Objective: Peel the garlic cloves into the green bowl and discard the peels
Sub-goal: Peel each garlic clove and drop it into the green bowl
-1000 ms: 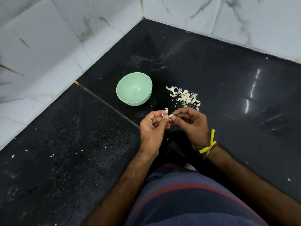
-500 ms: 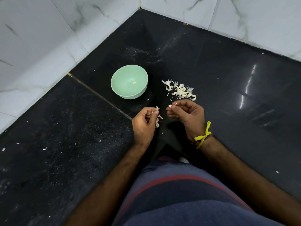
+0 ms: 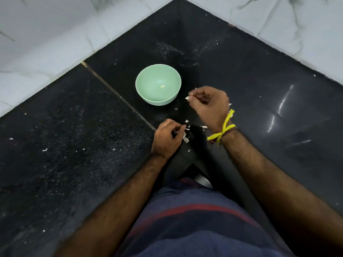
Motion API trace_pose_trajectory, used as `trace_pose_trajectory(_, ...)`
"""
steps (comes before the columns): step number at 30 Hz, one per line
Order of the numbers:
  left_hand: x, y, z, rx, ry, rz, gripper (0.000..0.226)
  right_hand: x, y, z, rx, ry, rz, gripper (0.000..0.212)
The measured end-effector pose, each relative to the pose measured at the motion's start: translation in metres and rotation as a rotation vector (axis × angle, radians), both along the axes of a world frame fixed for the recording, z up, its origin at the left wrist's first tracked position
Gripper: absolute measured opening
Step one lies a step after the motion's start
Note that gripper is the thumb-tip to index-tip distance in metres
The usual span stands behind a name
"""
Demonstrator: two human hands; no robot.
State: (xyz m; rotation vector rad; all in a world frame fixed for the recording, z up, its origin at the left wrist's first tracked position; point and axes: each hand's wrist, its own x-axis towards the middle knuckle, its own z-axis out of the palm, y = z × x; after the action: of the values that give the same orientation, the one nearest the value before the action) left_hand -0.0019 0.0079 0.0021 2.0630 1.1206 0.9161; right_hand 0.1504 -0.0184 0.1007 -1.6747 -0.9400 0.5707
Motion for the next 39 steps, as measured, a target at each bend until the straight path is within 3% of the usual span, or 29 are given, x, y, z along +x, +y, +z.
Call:
trace_pose_trajectory(10, 0.000, 0.003, -0.005, -0.039, 0.032, -0.010, 0.011, -0.024, 0.105, 0.007, -0.188, -0.513, 0.281, 0.022)
trace_pose_trajectory(16, 0.002, 0.003, -0.004, -0.018, 0.018, -0.010, 0.028, -0.016, 0.106, 0.011, -0.170, -0.419, 0.182, 0.015)
trace_pose_trajectory(22, 0.003, 0.004, -0.006, -0.035, 0.012, 0.008, 0.032, 0.001, 0.055, 0.010, -0.064, -0.295, 0.004, 0.009)
trace_pose_trajectory(29, 0.003, 0.001, -0.006, 0.017, 0.045, 0.020, 0.015, 0.050, -0.022, -0.019, -0.236, -0.168, -0.316, 0.008)
trace_pose_trajectory(31, 0.004, -0.001, -0.004, 0.010, 0.056, 0.022, 0.006, 0.061, -0.034, -0.025, -0.274, -0.175, -0.339, 0.008)
trace_pose_trajectory(34, 0.014, -0.012, 0.004, 0.032, 0.054, 0.058, 0.015, 0.068, -0.045, -0.032, -0.326, -0.215, -0.330, 0.011)
trace_pose_trajectory(39, 0.028, -0.019, -0.003, 0.225, 0.200, -0.061, 0.021, 0.069, -0.051, -0.043, -0.419, -0.338, -0.212, 0.010)
